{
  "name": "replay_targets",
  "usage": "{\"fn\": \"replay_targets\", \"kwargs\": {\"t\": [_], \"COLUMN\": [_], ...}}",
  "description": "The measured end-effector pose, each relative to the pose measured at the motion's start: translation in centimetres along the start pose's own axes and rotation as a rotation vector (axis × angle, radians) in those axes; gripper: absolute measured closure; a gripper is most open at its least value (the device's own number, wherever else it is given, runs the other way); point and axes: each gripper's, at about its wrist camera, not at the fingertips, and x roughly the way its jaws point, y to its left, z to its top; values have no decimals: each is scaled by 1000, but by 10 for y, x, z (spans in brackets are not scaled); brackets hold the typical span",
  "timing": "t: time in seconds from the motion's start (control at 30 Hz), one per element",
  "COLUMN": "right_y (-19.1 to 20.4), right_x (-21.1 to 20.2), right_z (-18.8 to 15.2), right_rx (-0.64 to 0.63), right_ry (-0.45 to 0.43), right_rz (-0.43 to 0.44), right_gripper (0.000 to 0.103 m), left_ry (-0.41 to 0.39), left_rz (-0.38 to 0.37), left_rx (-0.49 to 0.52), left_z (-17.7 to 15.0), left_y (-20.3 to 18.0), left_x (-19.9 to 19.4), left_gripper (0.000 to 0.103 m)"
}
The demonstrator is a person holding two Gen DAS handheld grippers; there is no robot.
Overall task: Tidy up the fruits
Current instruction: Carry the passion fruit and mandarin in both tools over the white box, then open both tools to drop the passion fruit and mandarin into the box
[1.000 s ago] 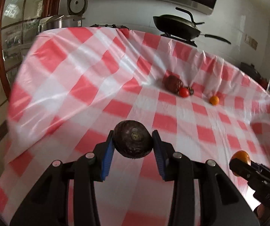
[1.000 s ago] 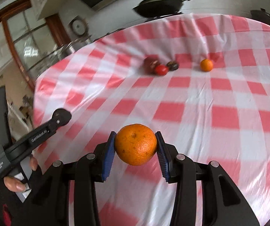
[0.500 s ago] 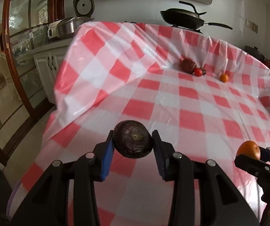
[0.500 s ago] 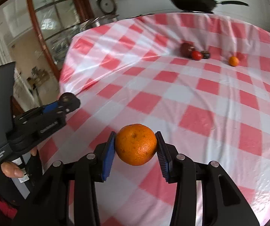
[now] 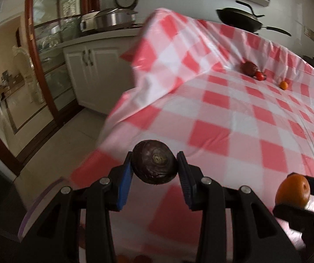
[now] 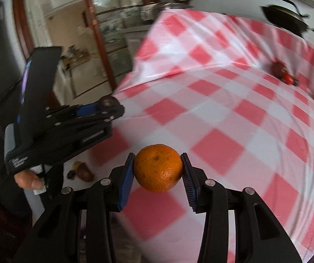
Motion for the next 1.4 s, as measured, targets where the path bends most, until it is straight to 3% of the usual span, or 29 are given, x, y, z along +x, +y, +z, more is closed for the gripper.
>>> {"fn": "replay_targets", "kwargs": {"t": [0.6,1.0,1.27,1.4], "right_y": [142,197,186,179], "right_x": [53,149,198,205], "right_z": [-25,-63,-74,-78], "right_rx": [-429,-595,-555,-533], "right_ry": [154,385,483,506], "right_rz": [172,160,103,90], "right_gripper": [61,61,61,61], "left_ry": [39,230,430,461], "left_rz": [155,259,278,284], "left_rx": [-202,-298,-329,-343], "left_z": [-60,-128,-162,-167], "left_y": [132,189,198,198], "left_x": [-33,17,59,65], "left_gripper": [63,63,63,63]}}
